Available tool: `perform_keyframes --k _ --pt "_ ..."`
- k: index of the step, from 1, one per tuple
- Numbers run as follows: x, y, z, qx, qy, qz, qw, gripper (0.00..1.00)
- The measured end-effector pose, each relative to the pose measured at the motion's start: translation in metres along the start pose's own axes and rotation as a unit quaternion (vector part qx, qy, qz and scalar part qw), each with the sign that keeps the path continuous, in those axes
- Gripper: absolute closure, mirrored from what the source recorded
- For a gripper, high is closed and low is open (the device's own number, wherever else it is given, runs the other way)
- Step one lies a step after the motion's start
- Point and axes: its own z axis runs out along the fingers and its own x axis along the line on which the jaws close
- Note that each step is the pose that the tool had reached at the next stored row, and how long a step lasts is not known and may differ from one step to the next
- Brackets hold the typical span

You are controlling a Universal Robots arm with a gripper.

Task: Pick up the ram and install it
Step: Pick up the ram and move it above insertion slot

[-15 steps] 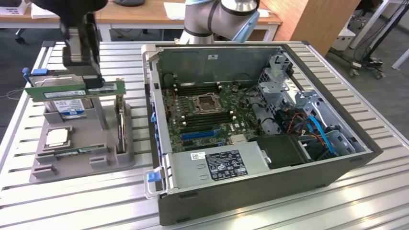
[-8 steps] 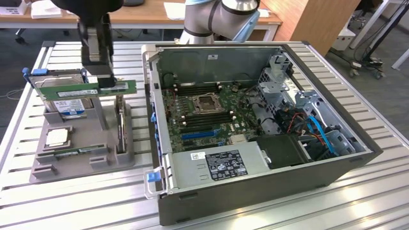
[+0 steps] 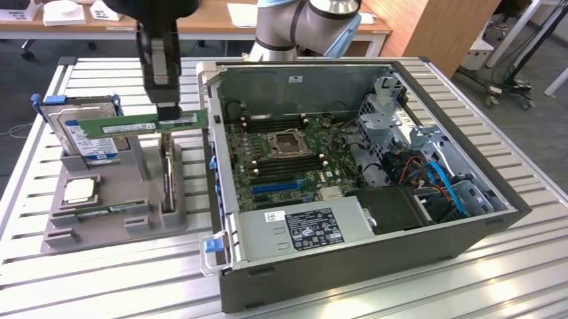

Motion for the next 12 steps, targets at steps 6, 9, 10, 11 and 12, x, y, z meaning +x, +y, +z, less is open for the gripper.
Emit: perform_keyframes --k 6,9,10,11,12 --pt "0.001 -0.0193 -0.0009 -0.0001 -0.0005 -0.004 1.0000 0.89" --pt "0.001 -0.0285 -0.0013 -0.0001 -0.0008 -0.005 1.0000 0.89" --pt "0.001 -0.0314 -0.0014 -0.0001 -0.0009 -0.006 1.0000 0.89" --pt "0.002 -0.0344 -0.0015 -0.0001 -0.0011 -0.006 1.0000 0.89" --pt "0.002 -0.0374 -0.0017 -0.0001 -0.0013 -0.007 1.0000 0.89"
